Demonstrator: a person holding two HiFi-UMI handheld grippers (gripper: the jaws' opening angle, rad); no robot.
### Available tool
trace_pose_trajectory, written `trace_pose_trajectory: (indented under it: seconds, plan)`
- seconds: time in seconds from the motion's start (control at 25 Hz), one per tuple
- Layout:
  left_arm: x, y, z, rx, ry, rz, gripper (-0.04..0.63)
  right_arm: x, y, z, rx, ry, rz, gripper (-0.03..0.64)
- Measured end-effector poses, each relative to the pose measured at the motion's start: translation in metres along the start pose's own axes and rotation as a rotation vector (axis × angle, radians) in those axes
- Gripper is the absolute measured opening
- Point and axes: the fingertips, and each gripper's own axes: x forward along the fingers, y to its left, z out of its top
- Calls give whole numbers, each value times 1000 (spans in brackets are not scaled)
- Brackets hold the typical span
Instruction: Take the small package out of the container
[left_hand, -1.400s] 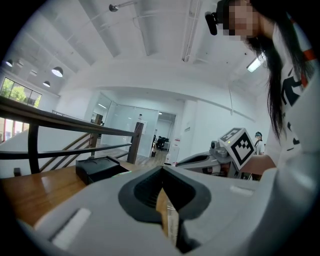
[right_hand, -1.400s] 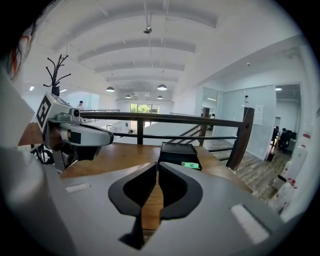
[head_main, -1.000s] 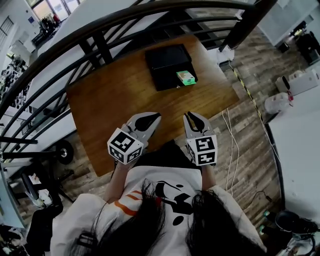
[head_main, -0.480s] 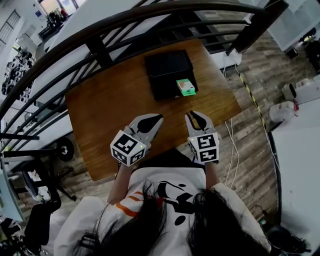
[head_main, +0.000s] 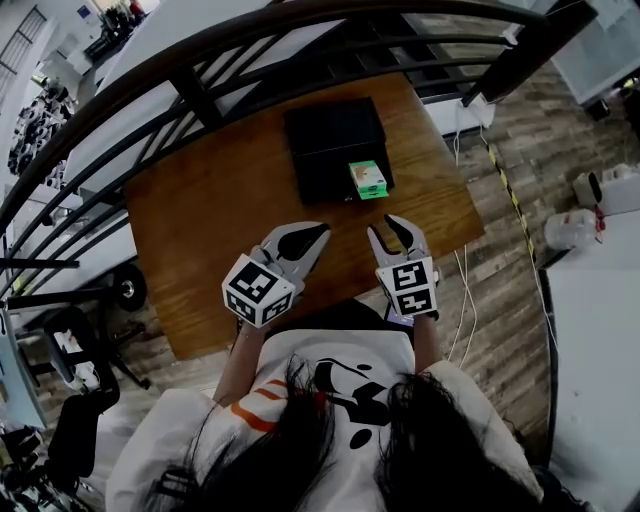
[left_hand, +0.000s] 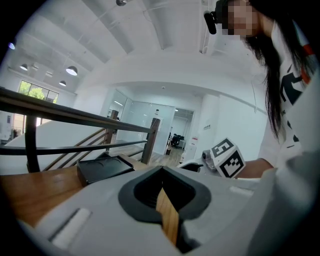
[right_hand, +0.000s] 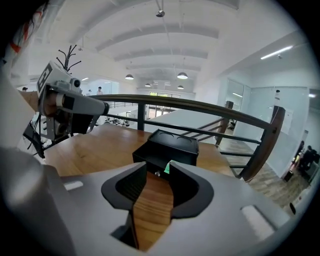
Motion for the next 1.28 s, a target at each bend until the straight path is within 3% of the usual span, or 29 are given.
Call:
trace_pose_trajectory:
  seconds: [0.6, 0.84, 1.16, 1.24, 1.28]
  plan:
    - [21, 19, -1, -19, 15, 45, 0, 84, -32, -31, -468, 162, 85, 297]
    - [17, 29, -1, -25, 16, 82, 0, 122, -43, -43, -547, 246, 108, 325]
    - [9, 36, -5, -29, 32, 115, 0, 149, -45, -57, -563, 324, 152, 330]
    - [6, 37, -6, -28, 37, 124, 0, 150, -49, -54, -569, 318, 123, 301]
    - [4, 38, -6, -29, 38, 128, 0, 150, -50, -51, -573, 315, 110, 245]
